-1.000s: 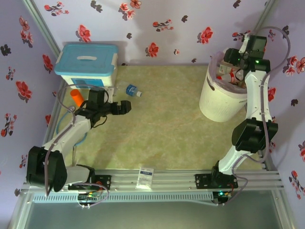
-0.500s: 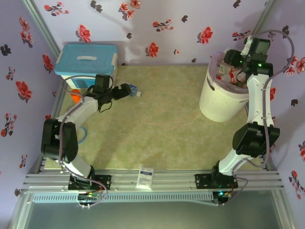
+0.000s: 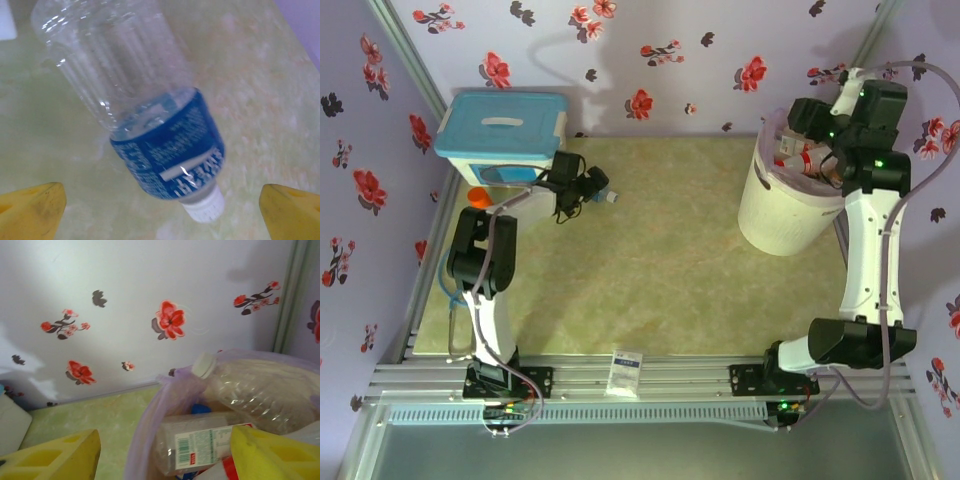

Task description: Put the plastic bottles in the bin

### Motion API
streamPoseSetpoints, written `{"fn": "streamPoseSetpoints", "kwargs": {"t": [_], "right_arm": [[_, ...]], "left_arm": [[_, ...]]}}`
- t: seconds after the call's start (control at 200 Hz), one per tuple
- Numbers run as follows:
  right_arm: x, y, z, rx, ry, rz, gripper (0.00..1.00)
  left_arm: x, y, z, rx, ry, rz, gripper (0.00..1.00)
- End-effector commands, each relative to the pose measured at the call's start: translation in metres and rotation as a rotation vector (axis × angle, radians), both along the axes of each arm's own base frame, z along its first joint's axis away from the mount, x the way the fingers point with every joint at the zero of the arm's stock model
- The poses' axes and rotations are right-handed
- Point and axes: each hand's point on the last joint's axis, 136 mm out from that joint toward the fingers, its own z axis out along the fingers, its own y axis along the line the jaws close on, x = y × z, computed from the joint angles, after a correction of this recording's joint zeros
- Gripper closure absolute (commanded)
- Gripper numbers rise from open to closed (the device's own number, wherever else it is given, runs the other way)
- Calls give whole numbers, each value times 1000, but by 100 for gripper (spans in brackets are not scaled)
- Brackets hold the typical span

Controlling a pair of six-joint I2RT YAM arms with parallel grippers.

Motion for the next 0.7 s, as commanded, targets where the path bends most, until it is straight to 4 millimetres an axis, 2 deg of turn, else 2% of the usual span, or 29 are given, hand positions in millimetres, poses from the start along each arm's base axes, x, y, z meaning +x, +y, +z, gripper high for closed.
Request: {"fn": "streamPoseSetpoints", "kwargs": {"t": [0.0,0.23,0.42,0.565,0.69], "right_arm": [[-15,11,0,-11,8,27,30],[-42,37,2,-7,7,86,30],[-63,43,-3,16,11,102,30],[-75,44,-2,26,5,101,30],[-78,46,-4,37,8,107,29]], "left_arm": [[21,5,-4,-74,-31,142,2],[40,-6,-22,-108,-29,153,6],[47,-10,-32,-105,-22,150,19],[45,-11,-31,-107,-30,139,32],[39,-15,-18,-81,-66,89,35]]}}
